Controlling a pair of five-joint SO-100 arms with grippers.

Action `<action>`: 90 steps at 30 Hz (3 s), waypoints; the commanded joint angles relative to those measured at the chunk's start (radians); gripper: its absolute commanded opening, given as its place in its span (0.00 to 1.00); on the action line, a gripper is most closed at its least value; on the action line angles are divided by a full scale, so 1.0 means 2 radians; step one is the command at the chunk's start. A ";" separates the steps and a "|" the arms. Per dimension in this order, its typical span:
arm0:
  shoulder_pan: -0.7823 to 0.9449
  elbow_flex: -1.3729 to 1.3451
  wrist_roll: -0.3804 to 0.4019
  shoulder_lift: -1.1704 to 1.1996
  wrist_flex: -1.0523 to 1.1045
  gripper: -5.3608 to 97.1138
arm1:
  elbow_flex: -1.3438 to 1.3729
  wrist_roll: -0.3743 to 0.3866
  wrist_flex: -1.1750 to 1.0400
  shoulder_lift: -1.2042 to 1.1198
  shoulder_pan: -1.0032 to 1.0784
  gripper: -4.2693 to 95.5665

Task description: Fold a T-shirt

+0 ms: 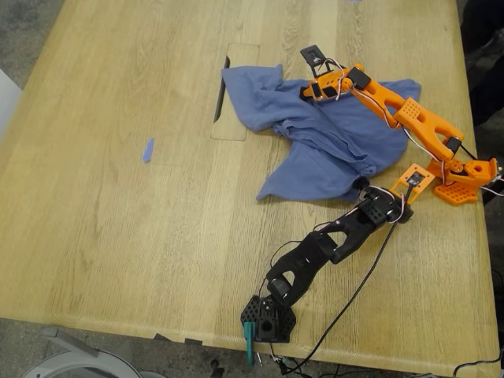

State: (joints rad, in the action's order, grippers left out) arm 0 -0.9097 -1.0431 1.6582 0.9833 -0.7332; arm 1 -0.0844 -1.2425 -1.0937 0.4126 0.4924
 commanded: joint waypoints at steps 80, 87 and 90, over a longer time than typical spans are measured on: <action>0.173 0.689 -0.207 -0.528 -0.403 0.84 | -0.028 0.004 -0.037 0.076 -0.048 0.04; 0.161 0.689 -0.257 -0.528 -0.370 0.77 | -0.028 0.002 -0.046 0.088 -0.044 0.04; 0.160 0.689 -0.275 -0.525 -0.372 0.72 | -0.028 0.000 -0.050 0.092 -0.044 0.04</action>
State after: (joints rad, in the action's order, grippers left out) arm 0 -0.5829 0.3022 1.1413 -0.0153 -1.4603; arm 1 -0.0905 -1.2395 -1.1873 0.4893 0.4034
